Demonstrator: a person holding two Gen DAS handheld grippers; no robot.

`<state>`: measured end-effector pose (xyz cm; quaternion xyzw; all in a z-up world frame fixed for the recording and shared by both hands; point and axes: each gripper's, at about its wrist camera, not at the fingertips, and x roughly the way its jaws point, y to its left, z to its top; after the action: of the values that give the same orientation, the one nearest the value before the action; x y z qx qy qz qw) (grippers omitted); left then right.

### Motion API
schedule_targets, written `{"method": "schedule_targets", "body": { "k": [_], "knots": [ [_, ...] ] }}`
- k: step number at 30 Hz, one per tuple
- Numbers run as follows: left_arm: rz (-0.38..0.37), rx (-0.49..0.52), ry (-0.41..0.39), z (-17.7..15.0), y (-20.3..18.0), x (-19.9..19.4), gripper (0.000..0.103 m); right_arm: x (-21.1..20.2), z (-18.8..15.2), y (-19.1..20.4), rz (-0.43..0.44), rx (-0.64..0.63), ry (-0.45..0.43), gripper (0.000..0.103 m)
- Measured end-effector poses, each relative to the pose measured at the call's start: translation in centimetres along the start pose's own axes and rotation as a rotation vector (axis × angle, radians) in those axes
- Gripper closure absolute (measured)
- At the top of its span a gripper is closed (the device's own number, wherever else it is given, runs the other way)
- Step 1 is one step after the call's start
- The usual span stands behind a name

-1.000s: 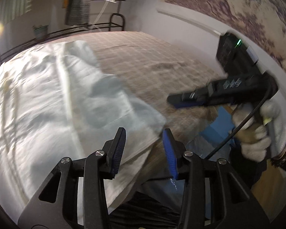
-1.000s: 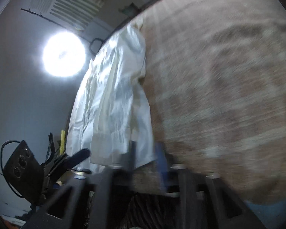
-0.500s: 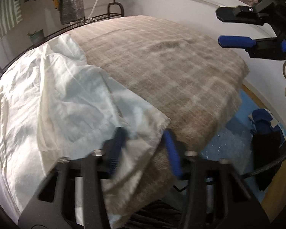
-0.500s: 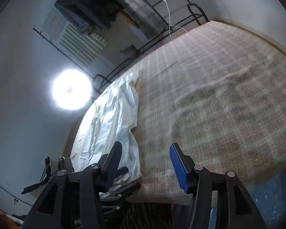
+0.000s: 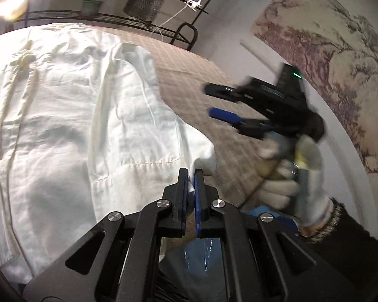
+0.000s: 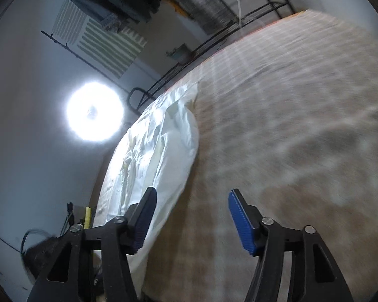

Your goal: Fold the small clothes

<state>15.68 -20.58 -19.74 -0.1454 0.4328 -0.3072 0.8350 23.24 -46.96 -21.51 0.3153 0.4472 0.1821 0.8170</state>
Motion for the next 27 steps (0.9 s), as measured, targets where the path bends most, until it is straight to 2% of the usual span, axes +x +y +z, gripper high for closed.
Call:
{"method": "schedule_targets", "body": {
  "k": [5,8,10,13,16,20,23,27],
  "knots": [
    [-0.012,-0.01,-0.022,0.0,0.1,-0.3,0.101,6.4,1.8,1.1,0.012,0.025,0.061,0.04],
    [-0.018,-0.015,-0.026,-0.1,0.4,-0.8,0.101,9.4,2.0,1.6,0.028,0.053,0.095,0.05],
    [-0.015,-0.022,-0.025,0.0,0.7,-0.9,0.101,10.9,2.2,1.8,0.015,0.072,0.118,0.08],
    [-0.008,-0.038,-0.02,-0.5,1.4,-1.0,0.101,11.8,2.4,2.5,-0.048,0.082,0.121,0.1],
    [-0.004,-0.073,-0.012,-1.2,2.8,-1.2,0.101,11.8,2.7,4.2,-0.125,0.03,0.108,0.103],
    [0.001,-0.118,-0.02,-1.8,4.3,-2.1,0.101,12.2,2.6,7.8,-0.215,-0.11,0.121,0.103],
    [0.01,-0.135,-0.033,-2.2,5.0,-2.8,0.101,13.3,2.3,10.7,-0.254,-0.197,0.129,0.103],
    [0.0,-0.205,-0.054,-2.7,6.5,-3.6,0.101,15.5,1.2,14.7,-0.324,-0.361,0.146,0.103]
  ]
}}
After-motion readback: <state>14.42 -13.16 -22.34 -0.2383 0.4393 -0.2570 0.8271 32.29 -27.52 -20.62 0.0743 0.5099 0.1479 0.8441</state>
